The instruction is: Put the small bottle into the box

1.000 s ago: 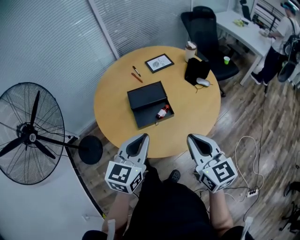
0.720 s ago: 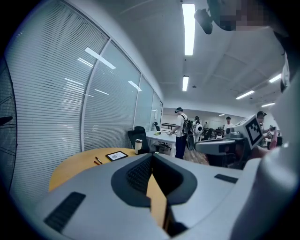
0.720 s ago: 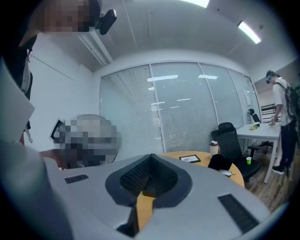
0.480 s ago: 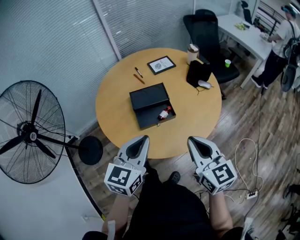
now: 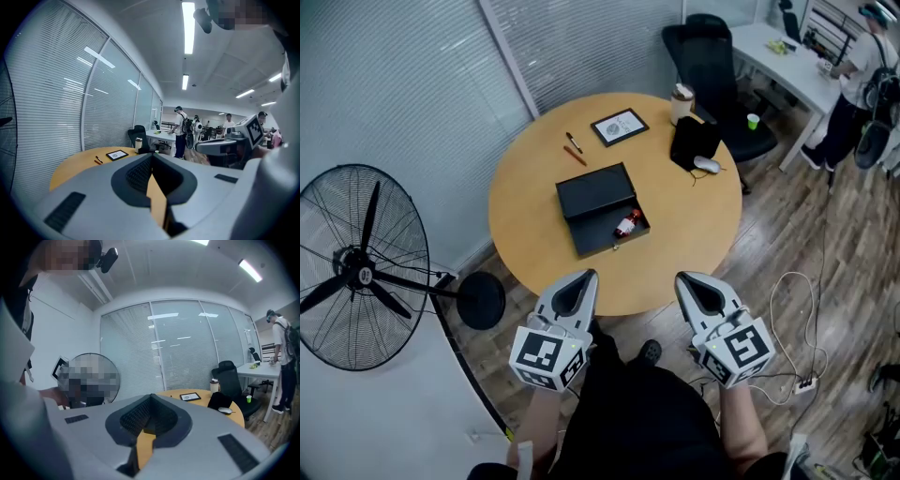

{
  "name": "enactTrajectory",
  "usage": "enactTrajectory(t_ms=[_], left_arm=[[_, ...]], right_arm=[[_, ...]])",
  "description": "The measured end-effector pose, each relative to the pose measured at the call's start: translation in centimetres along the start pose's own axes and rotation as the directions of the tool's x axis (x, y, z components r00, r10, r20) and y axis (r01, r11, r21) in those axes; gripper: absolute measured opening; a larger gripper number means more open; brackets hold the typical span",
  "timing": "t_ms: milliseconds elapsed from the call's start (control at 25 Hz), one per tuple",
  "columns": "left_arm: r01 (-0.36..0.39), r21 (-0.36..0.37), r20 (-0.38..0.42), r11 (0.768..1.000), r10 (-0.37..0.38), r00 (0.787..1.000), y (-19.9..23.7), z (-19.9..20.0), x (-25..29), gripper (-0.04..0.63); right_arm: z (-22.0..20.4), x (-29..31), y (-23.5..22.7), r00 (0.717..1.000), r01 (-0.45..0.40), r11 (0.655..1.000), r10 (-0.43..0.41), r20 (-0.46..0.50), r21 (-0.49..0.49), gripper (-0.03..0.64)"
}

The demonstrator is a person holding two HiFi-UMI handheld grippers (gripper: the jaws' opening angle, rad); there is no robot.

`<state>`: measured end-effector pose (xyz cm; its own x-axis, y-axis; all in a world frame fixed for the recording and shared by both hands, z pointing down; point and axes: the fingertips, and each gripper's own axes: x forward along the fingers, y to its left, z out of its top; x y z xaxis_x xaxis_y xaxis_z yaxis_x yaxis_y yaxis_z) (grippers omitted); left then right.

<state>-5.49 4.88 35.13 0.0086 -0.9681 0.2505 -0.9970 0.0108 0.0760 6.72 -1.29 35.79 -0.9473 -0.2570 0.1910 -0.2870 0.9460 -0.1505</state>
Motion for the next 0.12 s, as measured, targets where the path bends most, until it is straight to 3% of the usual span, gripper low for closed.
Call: enactTrajectory(t_ms=[120], left_arm=[[-0.001, 0.002, 0.002, 1.000, 0.001, 1.000, -0.06, 0.01, -0.01, -0.003]], right_arm=[[-0.06, 0.01, 0.02, 1.000, -0.001, 1.000, 0.001, 0.000, -0.004, 0.009]])
